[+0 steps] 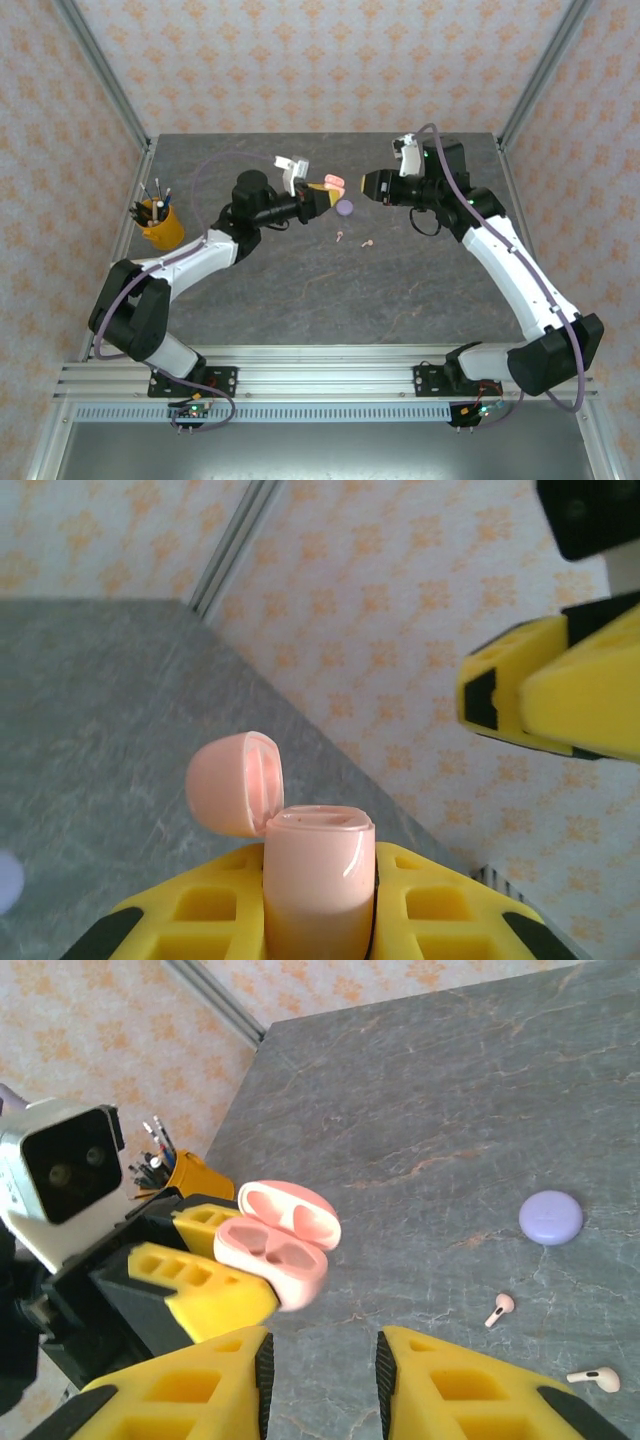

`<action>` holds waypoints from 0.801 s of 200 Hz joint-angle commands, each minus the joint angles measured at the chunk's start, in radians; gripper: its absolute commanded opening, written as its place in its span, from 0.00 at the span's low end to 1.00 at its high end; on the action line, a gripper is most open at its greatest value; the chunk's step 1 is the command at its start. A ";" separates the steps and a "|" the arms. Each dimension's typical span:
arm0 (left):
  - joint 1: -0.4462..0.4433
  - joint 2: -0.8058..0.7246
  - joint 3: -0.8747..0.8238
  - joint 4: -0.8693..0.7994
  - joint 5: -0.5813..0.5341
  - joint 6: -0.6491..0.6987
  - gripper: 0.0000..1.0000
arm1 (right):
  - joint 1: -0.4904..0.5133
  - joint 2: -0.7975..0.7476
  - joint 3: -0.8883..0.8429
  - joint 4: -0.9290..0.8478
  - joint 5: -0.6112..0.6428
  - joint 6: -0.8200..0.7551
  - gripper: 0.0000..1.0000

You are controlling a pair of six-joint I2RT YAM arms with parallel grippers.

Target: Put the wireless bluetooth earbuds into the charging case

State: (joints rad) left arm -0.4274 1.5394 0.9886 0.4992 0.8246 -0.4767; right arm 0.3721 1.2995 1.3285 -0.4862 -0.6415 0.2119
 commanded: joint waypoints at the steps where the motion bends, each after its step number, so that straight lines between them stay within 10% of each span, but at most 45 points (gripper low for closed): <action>1: 0.035 0.035 0.088 -0.196 0.130 -0.052 0.00 | -0.005 -0.007 -0.025 0.055 0.008 0.017 0.34; 106: 0.044 0.175 0.386 -0.854 0.511 0.392 0.00 | -0.025 0.094 -0.093 0.148 -0.158 -0.004 0.30; 160: 0.049 0.353 0.715 -1.675 0.727 1.067 0.00 | -0.026 0.121 -0.115 0.170 -0.216 -0.010 0.27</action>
State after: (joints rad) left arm -0.3798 1.8034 1.5513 -0.6353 1.3785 0.1448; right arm 0.3504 1.4170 1.2243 -0.3660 -0.8055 0.2123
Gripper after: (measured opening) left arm 0.214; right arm 0.276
